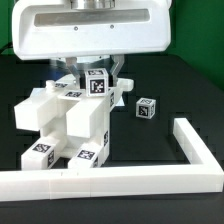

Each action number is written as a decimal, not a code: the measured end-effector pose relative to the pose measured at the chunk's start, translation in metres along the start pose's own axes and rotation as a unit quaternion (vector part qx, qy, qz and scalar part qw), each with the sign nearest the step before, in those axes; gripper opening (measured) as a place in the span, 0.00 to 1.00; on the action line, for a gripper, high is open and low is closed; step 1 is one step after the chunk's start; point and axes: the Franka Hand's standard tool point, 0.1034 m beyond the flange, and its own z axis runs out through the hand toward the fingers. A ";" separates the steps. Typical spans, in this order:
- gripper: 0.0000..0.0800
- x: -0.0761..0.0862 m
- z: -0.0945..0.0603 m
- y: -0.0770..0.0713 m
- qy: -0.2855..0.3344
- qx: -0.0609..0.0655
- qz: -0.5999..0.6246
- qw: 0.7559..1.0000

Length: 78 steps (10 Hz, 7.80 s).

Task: Assemble chair

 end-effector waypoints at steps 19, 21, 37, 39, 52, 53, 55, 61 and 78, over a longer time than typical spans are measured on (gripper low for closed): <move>0.34 0.001 0.002 0.001 0.004 -0.001 0.289 0.957; 0.34 0.001 0.002 0.000 0.004 -0.001 0.356 0.935; 0.34 0.001 0.003 -0.004 0.000 0.006 0.743 0.669; 0.34 0.001 0.004 -0.005 -0.002 0.008 0.779 0.627; 0.81 0.001 0.004 -0.011 -0.009 0.012 0.775 0.632; 0.81 0.001 0.004 -0.011 -0.009 0.012 0.756 0.654; 0.81 0.000 0.004 -0.011 -0.008 0.012 0.710 0.704; 0.81 0.000 0.002 -0.014 -0.018 -0.002 0.468 0.883; 0.34 -0.001 0.003 -0.009 -0.017 -0.001 0.380 0.925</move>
Offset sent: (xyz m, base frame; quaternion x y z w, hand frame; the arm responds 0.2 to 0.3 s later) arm 0.0000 0.0000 0.0000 0.0000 0.0000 0.0000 1.0000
